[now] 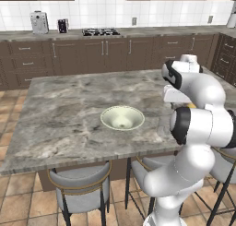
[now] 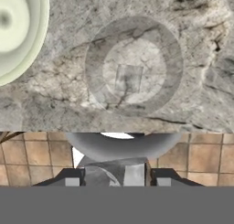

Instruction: There are two ice cubes in the ice bowl. Place both ice cubes in the glass cup.

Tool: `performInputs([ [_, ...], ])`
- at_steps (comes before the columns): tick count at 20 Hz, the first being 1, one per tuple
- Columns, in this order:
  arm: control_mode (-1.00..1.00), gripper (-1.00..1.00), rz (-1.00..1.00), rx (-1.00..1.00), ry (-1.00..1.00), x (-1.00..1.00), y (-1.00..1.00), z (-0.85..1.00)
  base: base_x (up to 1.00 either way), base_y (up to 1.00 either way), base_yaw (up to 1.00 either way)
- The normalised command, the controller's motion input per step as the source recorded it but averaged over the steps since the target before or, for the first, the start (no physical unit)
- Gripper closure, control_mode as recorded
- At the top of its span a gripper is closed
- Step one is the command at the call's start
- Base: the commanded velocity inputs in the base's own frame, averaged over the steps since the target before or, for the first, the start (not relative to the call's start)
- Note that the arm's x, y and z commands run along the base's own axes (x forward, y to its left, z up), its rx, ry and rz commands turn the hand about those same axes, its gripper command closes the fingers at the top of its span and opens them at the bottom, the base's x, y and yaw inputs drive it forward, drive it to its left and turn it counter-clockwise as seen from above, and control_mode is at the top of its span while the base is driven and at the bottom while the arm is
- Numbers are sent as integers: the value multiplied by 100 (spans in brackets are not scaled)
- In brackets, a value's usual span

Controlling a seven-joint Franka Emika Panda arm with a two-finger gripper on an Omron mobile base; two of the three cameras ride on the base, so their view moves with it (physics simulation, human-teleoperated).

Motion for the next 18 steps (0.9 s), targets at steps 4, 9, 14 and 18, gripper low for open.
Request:
performInputs([
  [4,-100,100,0,0,-10,18,-5,-13,0,0,0],
  [9,-100,100,0,-2,-9,19,-3,-21,0,0,0],
  [14,-100,100,0,-2,-6,12,-5,-21,0,0,0],
  [18,-100,100,0,-2,0,5,-2,-29,0,0,0],
])
